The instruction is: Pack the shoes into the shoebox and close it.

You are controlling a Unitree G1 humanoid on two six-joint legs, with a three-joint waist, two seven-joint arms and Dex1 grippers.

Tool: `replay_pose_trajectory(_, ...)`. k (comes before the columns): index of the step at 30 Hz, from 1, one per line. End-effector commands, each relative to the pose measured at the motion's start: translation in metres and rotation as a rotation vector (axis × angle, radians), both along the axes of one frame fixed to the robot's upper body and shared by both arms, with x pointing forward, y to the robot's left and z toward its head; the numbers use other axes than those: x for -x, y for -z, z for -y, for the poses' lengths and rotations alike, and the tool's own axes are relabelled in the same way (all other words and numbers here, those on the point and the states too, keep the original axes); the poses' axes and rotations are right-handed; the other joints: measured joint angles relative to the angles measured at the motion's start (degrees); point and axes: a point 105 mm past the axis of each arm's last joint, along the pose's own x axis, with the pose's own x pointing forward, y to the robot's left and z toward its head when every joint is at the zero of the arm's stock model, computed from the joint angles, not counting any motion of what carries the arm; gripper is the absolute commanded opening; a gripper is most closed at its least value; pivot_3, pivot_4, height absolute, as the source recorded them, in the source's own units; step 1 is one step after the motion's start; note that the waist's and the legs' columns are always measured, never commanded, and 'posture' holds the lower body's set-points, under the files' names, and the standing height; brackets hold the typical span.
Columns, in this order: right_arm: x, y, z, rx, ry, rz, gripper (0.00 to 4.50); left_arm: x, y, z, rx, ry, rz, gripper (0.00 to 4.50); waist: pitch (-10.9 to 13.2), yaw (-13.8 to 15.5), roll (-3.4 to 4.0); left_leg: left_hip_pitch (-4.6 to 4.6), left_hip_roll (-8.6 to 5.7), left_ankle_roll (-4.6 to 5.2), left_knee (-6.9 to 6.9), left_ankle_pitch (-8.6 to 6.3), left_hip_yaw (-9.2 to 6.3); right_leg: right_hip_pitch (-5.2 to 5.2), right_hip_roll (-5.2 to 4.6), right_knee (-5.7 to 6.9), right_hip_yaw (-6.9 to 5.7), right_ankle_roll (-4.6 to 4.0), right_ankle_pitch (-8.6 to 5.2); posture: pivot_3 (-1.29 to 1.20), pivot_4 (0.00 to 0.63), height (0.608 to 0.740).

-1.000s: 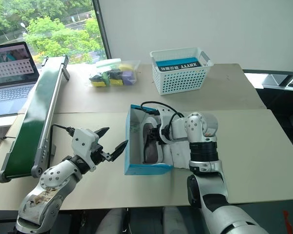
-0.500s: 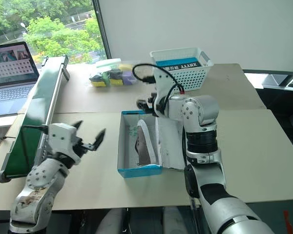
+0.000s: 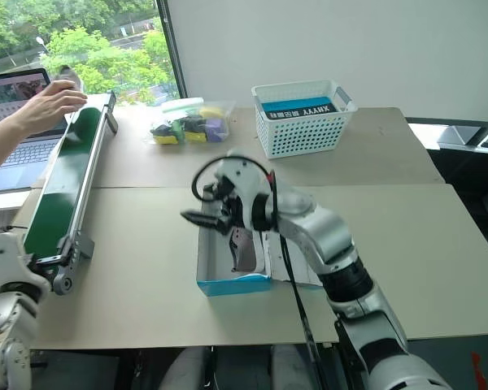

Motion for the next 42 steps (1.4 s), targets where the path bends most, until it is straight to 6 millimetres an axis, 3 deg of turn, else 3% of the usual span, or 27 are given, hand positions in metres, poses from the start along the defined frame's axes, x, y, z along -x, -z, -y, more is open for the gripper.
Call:
replay_pose_trajectory(1,0.007,-0.008,-0.007,-0.040,-0.048,0.109,4.28,0.002,-0.009,-0.002,-0.031,0.029,0.007,4.49,0.0,0.0,-0.02,0.02,0.00,0.00,0.00,0.00,0.00,0.02,0.00,0.00,0.00,0.00,0.00,0.00,0.150,0.728)
replay_pose_trajectory(10,0.005,0.003,-0.013,0.000,-0.050,0.151,4.28,-0.001,0.002,0.013,-0.004,0.095,-0.050,4.49,0.0,0.0,-0.05,0.03,0.01,-0.01,0.00,0.00,0.00,0.02,0.00,0.00,0.01,-0.01,0.01,0.00,0.150,0.728)
replay_pose_trajectory(17,-0.001,0.003,-0.014,-0.003,-0.022,0.144,4.28,0.003,0.011,0.008,0.003,0.068,-0.094,4.49,0.0,0.0,-0.05,0.03,0.01,-0.01,0.00,-0.01,0.00,0.01,0.00,0.01,0.02,-0.02,0.01,0.00,0.150,0.728)
replay_pose_trajectory(42,0.006,0.010,-0.015,0.012,-0.046,0.117,4.28,0.003,0.014,-0.002,0.003,0.027,-0.115,4.49,0.0,0.0,-0.06,0.04,0.01,-0.01,0.00,-0.01,0.00,0.01,0.00,0.03,0.02,-0.03,0.02,0.00,0.150,0.728)
